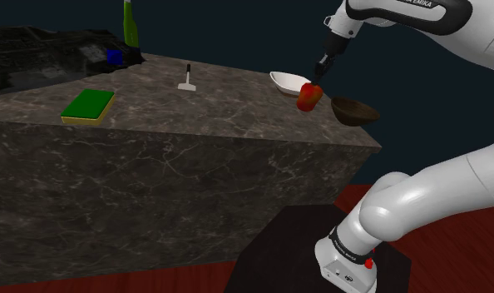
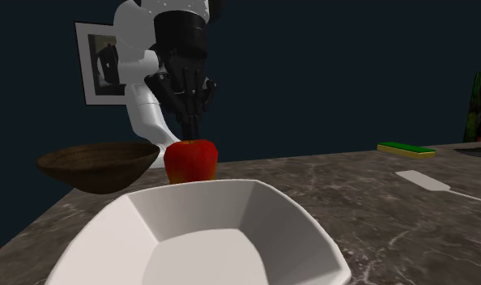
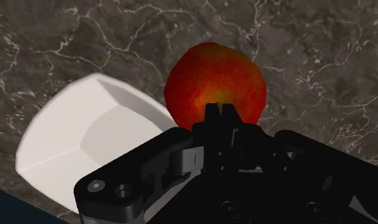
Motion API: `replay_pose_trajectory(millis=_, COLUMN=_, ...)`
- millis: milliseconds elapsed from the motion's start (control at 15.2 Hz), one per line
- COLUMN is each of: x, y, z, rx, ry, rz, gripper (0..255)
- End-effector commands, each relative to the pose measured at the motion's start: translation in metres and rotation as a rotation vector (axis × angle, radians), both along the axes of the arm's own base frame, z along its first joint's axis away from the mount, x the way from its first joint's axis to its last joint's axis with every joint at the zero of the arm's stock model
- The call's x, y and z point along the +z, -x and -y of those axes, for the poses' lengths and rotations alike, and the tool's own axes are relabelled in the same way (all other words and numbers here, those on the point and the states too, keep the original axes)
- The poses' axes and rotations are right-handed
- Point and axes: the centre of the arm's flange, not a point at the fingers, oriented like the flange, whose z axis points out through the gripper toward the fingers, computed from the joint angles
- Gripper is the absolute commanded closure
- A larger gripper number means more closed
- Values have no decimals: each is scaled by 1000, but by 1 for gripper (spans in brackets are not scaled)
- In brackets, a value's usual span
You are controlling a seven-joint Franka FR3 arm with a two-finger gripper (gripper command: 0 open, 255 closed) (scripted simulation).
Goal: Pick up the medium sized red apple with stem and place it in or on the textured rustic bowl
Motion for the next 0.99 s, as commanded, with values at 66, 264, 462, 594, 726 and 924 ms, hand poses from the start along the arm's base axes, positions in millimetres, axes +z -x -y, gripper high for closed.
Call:
replay_pose_trajectory(millis=66, x=0, y=0, z=0, rx=0, ry=0, rz=0, gripper=255)
replay_pose_trajectory(millis=264, x=10, y=0, z=0, rx=0, ry=0, rz=0, gripper=255)
replay_pose_trajectory(millis=462, x=26, y=0, z=0, rx=0, ry=0, rz=0, gripper=255)
replay_pose_trajectory(millis=594, x=37, y=0, z=0, rx=0, ry=0, rz=0, gripper=255)
replay_pose_trajectory(millis=726, x=47, y=0, z=0, rx=0, ry=0, rz=0, gripper=255)
replay_pose_trajectory(millis=924, x=63, y=0, z=0, rx=0, ry=0, rz=0, gripper=255)
